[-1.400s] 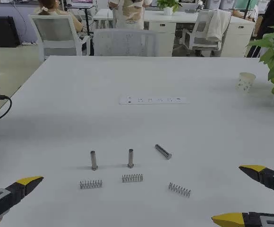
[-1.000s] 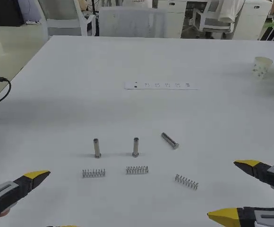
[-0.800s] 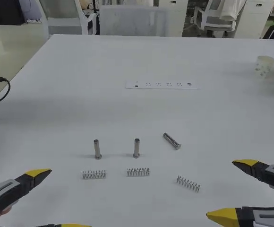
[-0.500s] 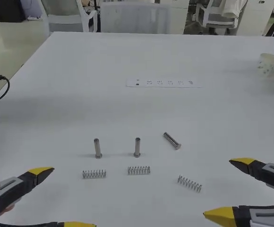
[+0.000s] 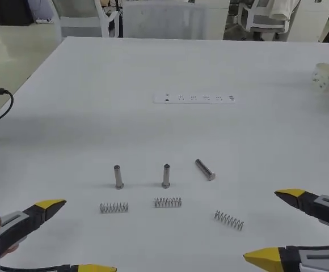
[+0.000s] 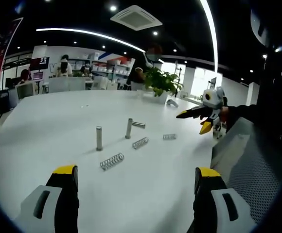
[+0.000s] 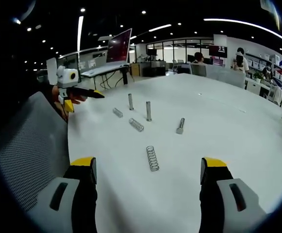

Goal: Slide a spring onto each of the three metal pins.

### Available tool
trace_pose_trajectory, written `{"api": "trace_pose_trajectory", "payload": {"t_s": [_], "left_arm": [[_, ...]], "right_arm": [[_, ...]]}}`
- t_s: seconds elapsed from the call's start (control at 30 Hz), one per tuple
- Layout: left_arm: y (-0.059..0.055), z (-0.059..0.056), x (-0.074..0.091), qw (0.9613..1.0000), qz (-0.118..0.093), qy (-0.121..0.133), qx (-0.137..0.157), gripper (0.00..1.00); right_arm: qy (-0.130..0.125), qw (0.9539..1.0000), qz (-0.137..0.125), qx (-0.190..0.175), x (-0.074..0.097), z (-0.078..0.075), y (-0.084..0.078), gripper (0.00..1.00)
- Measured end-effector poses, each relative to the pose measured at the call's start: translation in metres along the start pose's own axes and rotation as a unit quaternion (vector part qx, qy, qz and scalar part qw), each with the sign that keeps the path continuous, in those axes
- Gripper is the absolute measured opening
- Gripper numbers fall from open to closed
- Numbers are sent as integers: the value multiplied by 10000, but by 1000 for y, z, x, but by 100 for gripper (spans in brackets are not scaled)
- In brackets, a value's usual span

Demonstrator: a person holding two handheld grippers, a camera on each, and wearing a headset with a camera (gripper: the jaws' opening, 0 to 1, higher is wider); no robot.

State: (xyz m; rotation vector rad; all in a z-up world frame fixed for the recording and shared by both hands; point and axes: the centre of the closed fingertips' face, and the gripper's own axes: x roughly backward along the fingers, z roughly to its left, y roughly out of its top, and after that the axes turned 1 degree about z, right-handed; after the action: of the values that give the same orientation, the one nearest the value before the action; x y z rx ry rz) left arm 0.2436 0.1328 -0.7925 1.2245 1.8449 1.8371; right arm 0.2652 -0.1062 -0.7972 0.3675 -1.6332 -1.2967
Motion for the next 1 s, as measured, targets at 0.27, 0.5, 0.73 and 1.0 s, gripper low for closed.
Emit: {"api": "trace_pose_trajectory", "payload": {"t_s": [0.27, 0.5, 0.73, 1.0], "left_arm": [[0, -1, -2, 10000, 8, -25, 11, 97], [0, -1, -5, 10000, 29, -74, -2, 97], [0, -2, -7, 9999, 51, -128, -18, 97], [1, -2, -9, 9999, 43, -149, -30, 97]], "right_arm": [[14, 10000, 20, -12, -1, 0, -2, 88], [-3, 10000, 10, -42, -1, 0, -3, 88], [-30, 10000, 17, -69, 0, 1, -5, 88], [-48, 10000, 27, -69, 1, -1, -5, 88]]}}
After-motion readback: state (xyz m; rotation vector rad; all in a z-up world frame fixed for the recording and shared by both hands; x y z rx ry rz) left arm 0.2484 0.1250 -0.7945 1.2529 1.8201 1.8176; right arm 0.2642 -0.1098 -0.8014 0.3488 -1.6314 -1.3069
